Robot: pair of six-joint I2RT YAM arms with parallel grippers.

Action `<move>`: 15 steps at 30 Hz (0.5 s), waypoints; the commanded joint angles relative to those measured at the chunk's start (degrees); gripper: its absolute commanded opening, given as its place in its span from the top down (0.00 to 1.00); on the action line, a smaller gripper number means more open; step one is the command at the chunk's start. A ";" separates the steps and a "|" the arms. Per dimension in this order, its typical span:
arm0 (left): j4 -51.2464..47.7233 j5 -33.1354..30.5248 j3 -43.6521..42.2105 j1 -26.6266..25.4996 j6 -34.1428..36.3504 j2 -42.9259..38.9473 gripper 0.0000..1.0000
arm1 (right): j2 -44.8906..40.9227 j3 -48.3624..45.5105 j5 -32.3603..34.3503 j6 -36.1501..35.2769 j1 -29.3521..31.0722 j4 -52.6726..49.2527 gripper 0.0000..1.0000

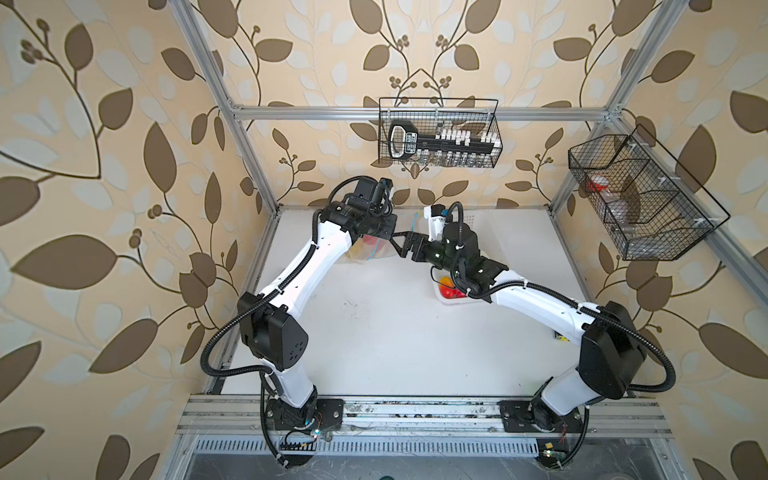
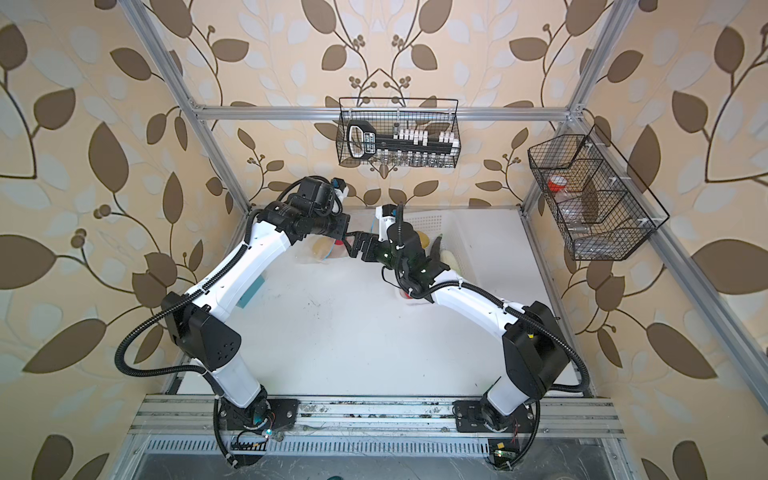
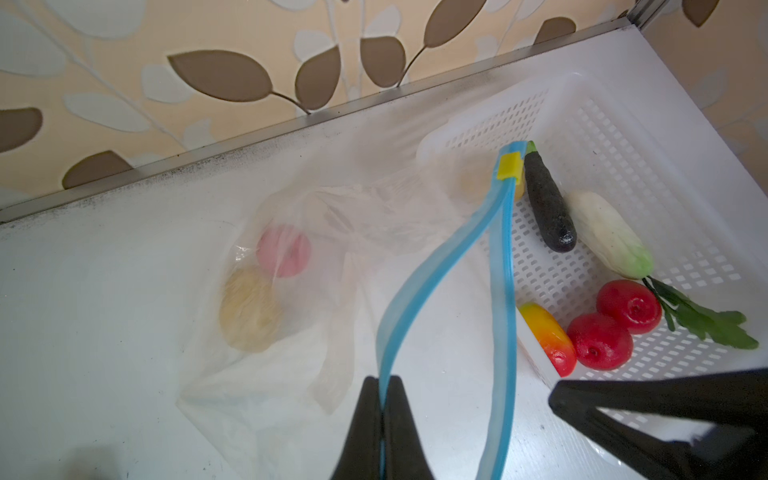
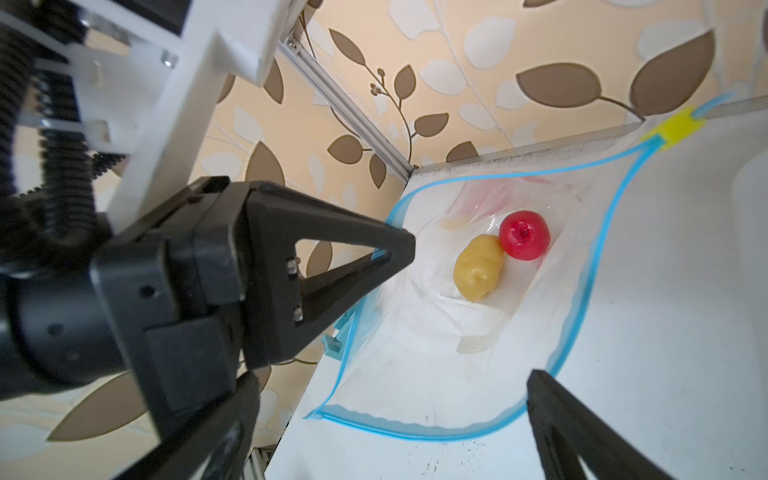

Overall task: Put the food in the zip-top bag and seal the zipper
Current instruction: 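Withdraw the right gripper from the bag back over the basket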

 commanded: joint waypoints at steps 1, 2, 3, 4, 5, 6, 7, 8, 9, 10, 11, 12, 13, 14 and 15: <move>-1.26 -2.33 1.48 -0.04 -0.91 1.34 1.00 | -1.61 -0.64 0.56 -1.26 -0.81 -2.63 0.00; -1.35 -2.68 1.42 -0.04 -1.17 1.44 1.00 | -1.85 -0.64 0.55 -1.48 -1.29 -3.49 0.00; -1.35 -2.85 1.34 -0.03 -1.40 1.53 1.00 | -2.16 -0.64 0.51 -1.67 -1.67 -4.21 0.00; -1.26 -3.13 1.19 -0.04 -1.66 1.52 1.00 | -2.50 -0.68 0.23 -2.01 -2.12 -4.88 0.00; -1.26 -3.18 1.16 -0.04 -1.84 1.61 1.00 | -2.93 -0.72 0.18 -2.48 -2.56 -5.63 0.00; -1.18 -3.58 0.91 -0.04 -1.89 1.70 1.00 | -3.43 -0.64 0.85 -2.68 -2.85 -6.72 0.00; -1.00 -4.29 0.67 -0.04 -2.13 1.71 1.00 | -3.98 -0.70 1.48 -3.06 -3.16 -7.93 0.00; -1.08 -5.24 0.39 -0.04 -2.24 1.79 1.00 | -4.54 -0.77 1.12 -3.55 -3.59 -8.59 0.00; -1.08 -5.79 0.05 -0.03 -2.09 1.75 1.00 | -5.01 -0.74 0.60 -3.97 -3.95 -9.18 0.00; -1.01 -6.48 -0.37 -0.04 -1.74 1.61 1.00 | -5.51 -0.72 0.40 -4.37 -4.42 -10.20 0.00; -0.76 -7.03 -0.76 0.05 -1.39 1.49 1.00 | -6.14 -0.79 0.37 -5.09 -4.63 -11.16 0.00; -0.80 -7.50 -0.74 0.05 -1.19 1.49 1.00 | -6.66 -0.81 0.51 -5.73 -5.05 -11.89 0.00; -1.13 -8.00 -0.49 0.05 -1.10 1.69 1.00 | -7.09 -0.76 0.83 -6.53 -5.39 -12.74 0.00; -1.59 -8.29 0.05 0.13 -1.09 1.99 1.00 | -7.57 -0.66 1.34 -7.24 -5.82 -13.78 0.00; -1.65 -8.50 0.21 0.14 -0.95 2.20 1.00 | -7.86 -0.56 2.06 -7.79 -6.27 -14.69 0.00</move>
